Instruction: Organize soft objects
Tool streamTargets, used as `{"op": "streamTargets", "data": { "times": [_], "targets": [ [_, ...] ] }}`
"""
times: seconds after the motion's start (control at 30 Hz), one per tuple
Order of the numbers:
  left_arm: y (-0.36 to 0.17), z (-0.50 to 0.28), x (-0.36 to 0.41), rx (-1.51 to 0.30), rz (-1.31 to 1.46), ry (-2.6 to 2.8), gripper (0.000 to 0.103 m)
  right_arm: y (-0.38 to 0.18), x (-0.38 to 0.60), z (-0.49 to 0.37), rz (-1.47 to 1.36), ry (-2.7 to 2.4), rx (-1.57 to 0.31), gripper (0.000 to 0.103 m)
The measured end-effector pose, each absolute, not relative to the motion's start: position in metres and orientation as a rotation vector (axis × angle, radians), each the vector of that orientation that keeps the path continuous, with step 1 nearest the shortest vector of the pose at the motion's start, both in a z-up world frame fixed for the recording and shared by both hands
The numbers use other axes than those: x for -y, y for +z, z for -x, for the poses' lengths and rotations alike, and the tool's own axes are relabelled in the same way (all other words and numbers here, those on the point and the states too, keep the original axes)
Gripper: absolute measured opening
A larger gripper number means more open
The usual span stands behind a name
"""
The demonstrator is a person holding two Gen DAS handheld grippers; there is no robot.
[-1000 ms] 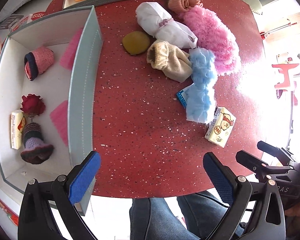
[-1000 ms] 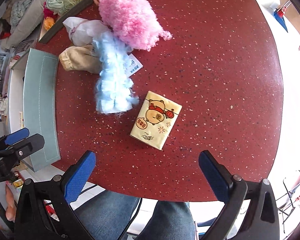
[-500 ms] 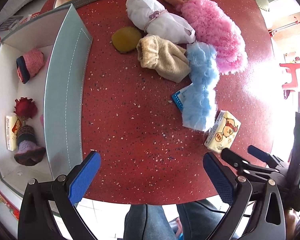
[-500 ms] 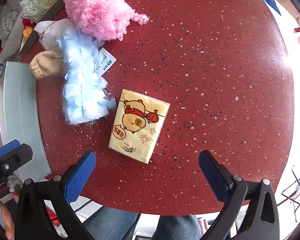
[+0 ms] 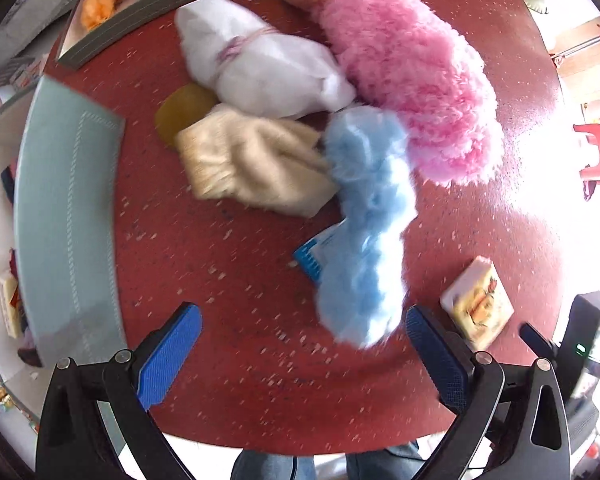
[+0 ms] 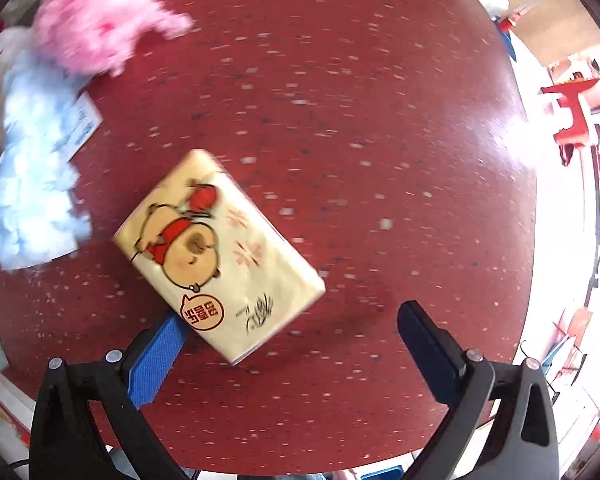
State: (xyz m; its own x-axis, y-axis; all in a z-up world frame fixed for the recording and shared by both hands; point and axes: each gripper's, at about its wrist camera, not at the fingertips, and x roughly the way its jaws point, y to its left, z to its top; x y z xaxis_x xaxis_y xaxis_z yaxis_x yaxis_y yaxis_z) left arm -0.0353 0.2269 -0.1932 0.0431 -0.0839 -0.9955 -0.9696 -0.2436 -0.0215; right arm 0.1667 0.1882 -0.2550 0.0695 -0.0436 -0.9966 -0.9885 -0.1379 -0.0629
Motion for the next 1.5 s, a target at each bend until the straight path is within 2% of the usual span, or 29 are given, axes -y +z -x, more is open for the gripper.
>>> {"op": "streamTargets", "data": {
  "times": [0.23,0.43,0.6,0.7,0.97,1.0,1.03,1.07,1.1,1.13,1.17,1.2,1.23,1.3,1.33,1.37,1.5],
  "targets": [
    [-0.225,0.004,-0.247,-1.119,1.459,1.359,0.103,-0.254,-0.195,-0.205,1.32,1.261,-1.152,0.103],
    [-0.235,0.006,-0.255,-1.071,1.5,1.398,0.103,-0.24,-0.193,-0.163,1.391,1.455,-1.025,0.103],
    [-0.246,0.018,-0.263,-1.045,1.562,1.427,0.103,-0.249,-0.217,-0.176,1.175,1.324,-1.33,0.103],
    [-0.247,0.011,-0.27,-1.072,1.538,1.445,0.103,-0.263,-0.228,-0.188,1.101,1.219,-1.447,0.103],
    [-0.25,0.008,-0.27,-1.093,1.566,1.422,0.103,-0.277,-0.249,-0.158,1.284,1.174,-1.32,0.102],
    [-0.257,0.015,-0.27,-1.104,1.574,1.413,0.103,-0.277,-0.25,-0.153,1.274,1.178,-1.327,0.101],
    [-0.257,0.017,-0.271,-1.114,1.566,1.425,0.103,-0.277,-0.247,-0.153,1.268,1.18,-1.331,0.095],
    [-0.254,0.017,-0.272,-1.121,1.544,1.445,0.103,-0.275,-0.248,-0.161,1.276,1.177,-1.319,0.084],
    [-0.249,0.016,-0.27,-1.124,1.507,1.466,0.1,-0.271,-0.247,-0.162,1.281,1.191,-1.292,0.076],
    [-0.246,0.015,-0.27,-1.122,1.486,1.471,0.095,-0.265,-0.247,-0.163,1.276,1.218,-1.264,0.076],
    [-0.244,0.014,-0.268,-1.119,1.472,1.462,0.08,-0.26,-0.242,-0.161,1.288,1.234,-1.226,0.076],
    [-0.243,0.013,-0.266,-1.108,1.472,1.442,0.07,-0.258,-0.241,-0.16,1.307,1.248,-1.205,0.076],
    [-0.24,0.012,-0.262,-1.089,1.475,1.426,0.064,-0.256,-0.237,-0.163,1.306,1.261,-1.211,0.076],
    [-0.235,0.01,-0.259,-1.083,1.441,1.413,0.043,-0.253,-0.236,-0.169,1.296,1.27,-1.218,0.076],
    [-0.233,0.009,-0.257,-1.083,1.43,1.403,0.035,-0.248,-0.233,-0.177,1.294,1.278,-1.21,0.076],
    [-0.232,0.007,-0.256,-1.092,1.418,1.374,0.031,-0.244,-0.228,-0.178,1.295,1.293,-1.198,0.076],
    [-0.221,-0.002,-0.245,-1.123,1.337,1.316,0.031,-0.234,-0.205,-0.174,1.31,1.342,-1.175,0.076]
  ]
}}
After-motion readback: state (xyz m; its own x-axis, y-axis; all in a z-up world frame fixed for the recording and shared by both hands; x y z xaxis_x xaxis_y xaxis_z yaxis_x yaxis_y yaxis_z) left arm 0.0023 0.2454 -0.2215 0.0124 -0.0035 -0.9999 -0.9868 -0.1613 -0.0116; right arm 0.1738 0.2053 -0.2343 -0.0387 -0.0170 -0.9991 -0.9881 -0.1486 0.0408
